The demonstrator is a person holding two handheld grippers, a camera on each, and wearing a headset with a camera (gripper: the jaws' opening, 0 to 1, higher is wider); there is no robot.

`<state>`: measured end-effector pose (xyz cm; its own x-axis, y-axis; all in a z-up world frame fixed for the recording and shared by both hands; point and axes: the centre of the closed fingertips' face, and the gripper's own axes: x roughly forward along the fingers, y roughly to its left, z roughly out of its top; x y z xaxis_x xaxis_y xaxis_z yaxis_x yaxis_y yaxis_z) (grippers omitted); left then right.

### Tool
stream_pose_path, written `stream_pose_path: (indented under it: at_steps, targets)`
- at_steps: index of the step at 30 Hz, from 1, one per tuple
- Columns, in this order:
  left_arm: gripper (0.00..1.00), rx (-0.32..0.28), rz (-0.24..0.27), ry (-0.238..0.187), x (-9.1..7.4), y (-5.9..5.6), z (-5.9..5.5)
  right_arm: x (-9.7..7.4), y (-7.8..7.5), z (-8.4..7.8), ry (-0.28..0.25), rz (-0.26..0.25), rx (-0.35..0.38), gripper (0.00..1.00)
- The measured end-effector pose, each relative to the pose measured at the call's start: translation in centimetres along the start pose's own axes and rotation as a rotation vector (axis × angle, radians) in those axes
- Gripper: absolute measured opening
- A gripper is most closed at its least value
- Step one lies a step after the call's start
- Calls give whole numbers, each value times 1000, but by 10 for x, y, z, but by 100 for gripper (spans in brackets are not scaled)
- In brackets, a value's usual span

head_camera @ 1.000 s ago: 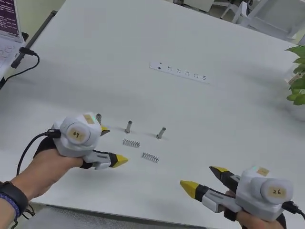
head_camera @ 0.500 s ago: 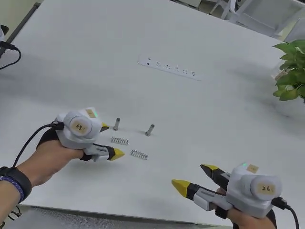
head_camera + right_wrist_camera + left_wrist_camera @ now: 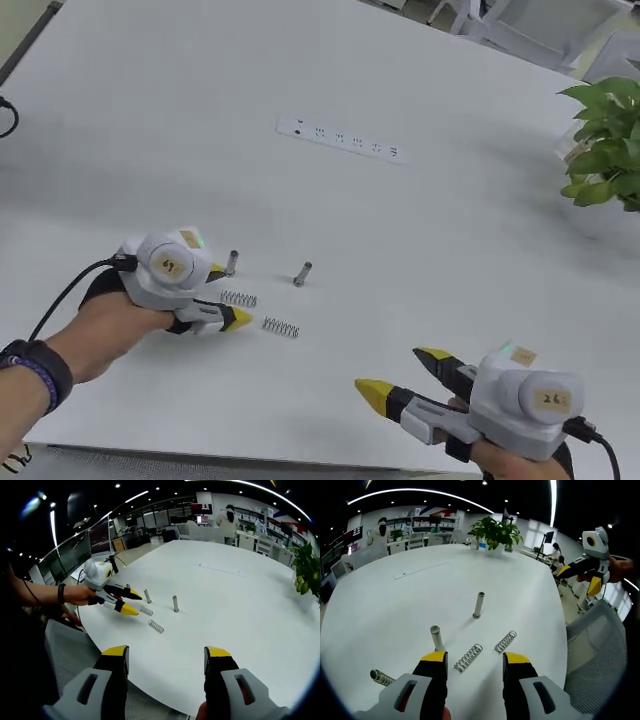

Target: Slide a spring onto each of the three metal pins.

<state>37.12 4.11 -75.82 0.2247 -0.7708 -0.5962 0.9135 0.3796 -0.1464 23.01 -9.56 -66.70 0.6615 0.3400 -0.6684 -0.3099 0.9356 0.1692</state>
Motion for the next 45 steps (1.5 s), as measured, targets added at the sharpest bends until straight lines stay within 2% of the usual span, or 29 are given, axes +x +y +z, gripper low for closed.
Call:
stream_pose_path:
  at_steps: [7, 12, 15, 20, 21, 24, 29, 30, 33, 37, 40, 45]
  targets:
    - [30, 3, 3, 23, 9, 5, -7, 0, -3, 2, -1, -3, -3, 59]
    - [21, 30, 12, 52, 14, 7, -14, -2, -4, 4, -10, -4, -4, 60]
    - [20, 58, 14, 69, 18, 8, -20, -1, -2, 3, -9, 3, -7, 61]
    - [17, 62, 19, 83, 17, 6, -21, 1, 5, 3, -8, 21, -11, 64]
    - [16, 74, 27, 75, 17, 6, -19, 2, 5, 3, -9, 22, -10, 64]
    - [14, 90, 33, 89, 16, 4, -19, 3, 7, 1, -6, 25, -11, 64]
    - [4, 119, 66, 92, 16, 10, -19, 1, 5, 2, -14, 19, -7, 64]
    - [3, 117, 57, 96, 16, 8, -19, 0, 4, 3, -16, 16, -7, 64]
    - [3, 158, 41, 123, 16, 3, -21, 0, 1, 1, -16, 7, -1, 63]
    - [3, 122, 43, 131, 12, 0, -25, 0, 2, 2, -21, 6, 0, 63]
    - [3, 98, 51, 121, 5, 0, -28, 0, 3, 3, -29, 11, 0, 63]
    - [3, 84, 62, 116, -5, 1, -35, 3, 6, 1, -34, 19, 9, 63]
